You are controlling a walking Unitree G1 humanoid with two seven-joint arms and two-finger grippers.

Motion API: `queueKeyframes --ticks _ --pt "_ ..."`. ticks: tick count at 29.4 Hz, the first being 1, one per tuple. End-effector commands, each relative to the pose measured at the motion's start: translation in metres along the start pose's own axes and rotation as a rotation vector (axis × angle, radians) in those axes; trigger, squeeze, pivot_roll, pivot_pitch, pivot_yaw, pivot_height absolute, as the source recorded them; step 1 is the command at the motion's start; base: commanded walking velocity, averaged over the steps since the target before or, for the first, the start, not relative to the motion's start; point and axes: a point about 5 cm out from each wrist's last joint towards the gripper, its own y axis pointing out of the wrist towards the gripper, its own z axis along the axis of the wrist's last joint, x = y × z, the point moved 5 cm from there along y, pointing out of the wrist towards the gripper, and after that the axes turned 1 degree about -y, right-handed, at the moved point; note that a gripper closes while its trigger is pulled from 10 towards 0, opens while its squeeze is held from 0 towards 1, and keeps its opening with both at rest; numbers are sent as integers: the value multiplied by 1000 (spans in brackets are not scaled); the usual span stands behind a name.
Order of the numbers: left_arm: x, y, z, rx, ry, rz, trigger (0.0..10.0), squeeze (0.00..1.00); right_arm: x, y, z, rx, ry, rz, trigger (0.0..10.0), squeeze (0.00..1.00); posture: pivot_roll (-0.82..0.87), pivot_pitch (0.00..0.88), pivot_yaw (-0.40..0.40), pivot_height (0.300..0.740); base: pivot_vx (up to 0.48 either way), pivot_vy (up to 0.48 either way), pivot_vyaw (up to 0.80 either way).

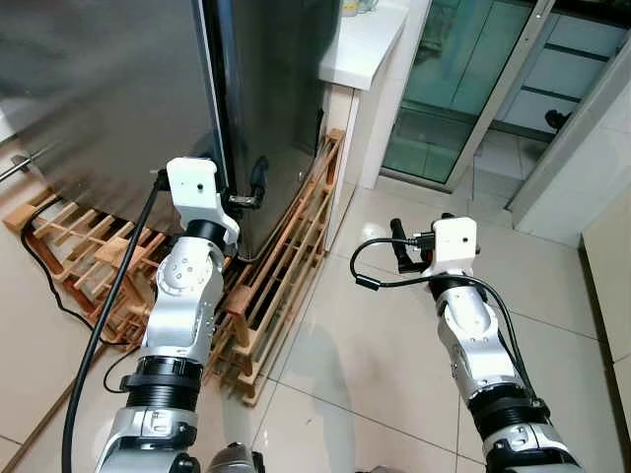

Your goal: Restocking fridge

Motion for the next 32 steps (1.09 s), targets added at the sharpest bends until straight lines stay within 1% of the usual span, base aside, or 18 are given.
queueKeyframes --ticks 1,4,9,13,14,15,16,17,18,20,22,26,27,28,29,30,31,32 --pt "10 4 8 17 -1 -43 10000 0 7 -2 1 10 5 -28 10000 0 -37 0 -33 740 0 0 0" --pt "13 4 8 17 10 -61 10000 0 7 -4 -1 3 9 -31 10000 0 -38 0 -30 740 0 0 0" --pt "18 7 0 -12 -1 -68 10000 0 5 -4 -3 -3 13 -27 10000 0 -32 0 -33 740 0 0 0" --pt "28 26 -22 -99 56 -18 10000 0 2 -2 -5 -15 12 -16 10000 0 -31 0 -41 740 0 0 0" --pt "28 26 -22 -99 56 -18 10000 0 2 -2 -5 -15 12 -16 10000 0 -31 0 -41 740 0 0 0" --pt "28 30 -24 -114 60 3 10000 0 2 -2 -5 -16 12 -14 10000 0 -31 0 -41 740 0 0 0" --pt "24 37 -26 -137 68 57 10000 0 1 -1 -4 -15 12 -13 10000 0 -38 0 -38 740 0 0 0" --pt "24 37 -26 -137 68 57 10000 0 1 -1 -4 -15 12 -13 10000 0 -38 0 -38 740 0 0 0" --pt "25 43 -25 -142 47 78 10000 0 1 -1 -3 -14 13 -12 10000 0 -42 0 -38 740 0 0 0" --pt "29 46 -23 -141 32 66 10000 0 1 -1 -3 -13 13 -12 10000 0 -46 0 -34 740 0 0 0" --pt "41 50 -16 -107 13 -1 10000 0 1 -2 -4 -13 12 -11 10000 0 -52 0 -34 740 0 0 0" --pt "86 58 7 -14 -85 -253 10000 0 -4 -11 -13 -49 24 65 10000 0 -59 0 -34 740 0 0 0" --pt "86 58 7 -14 -85 -253 10000 0 -4 -11 -13 -49 24 65 10000 0 -59 0 -34 740 0 0 0" --pt "97 59 11 -4 -107 -311 10000 0 -6 -15 -17 -65 20 90 10000 0 -59 0 -34 740 0 0 0" --pt "110 59 14 2 -132 -373 10000 0 -6 -19 -22 -79 17 107 10000 0 -61 0 -34 740 0 0 0" --pt "133 58 18 -3 -195 -465 10000 0 -5 -25 -29 -104 17 113 10000 0 -65 0 -35 740 0 0 0" --pt "179 50 28 -6 -289 -632 10000 0 -2 -33 -38 -139 19 111 10000 0 -65 0 -38 740 0 0 0" --pt "179 50 28 -6 -289 -632 10000 0 -2 -33 -38 -139 19 111 10000 0 -65 0 -38 740 0 0 0"
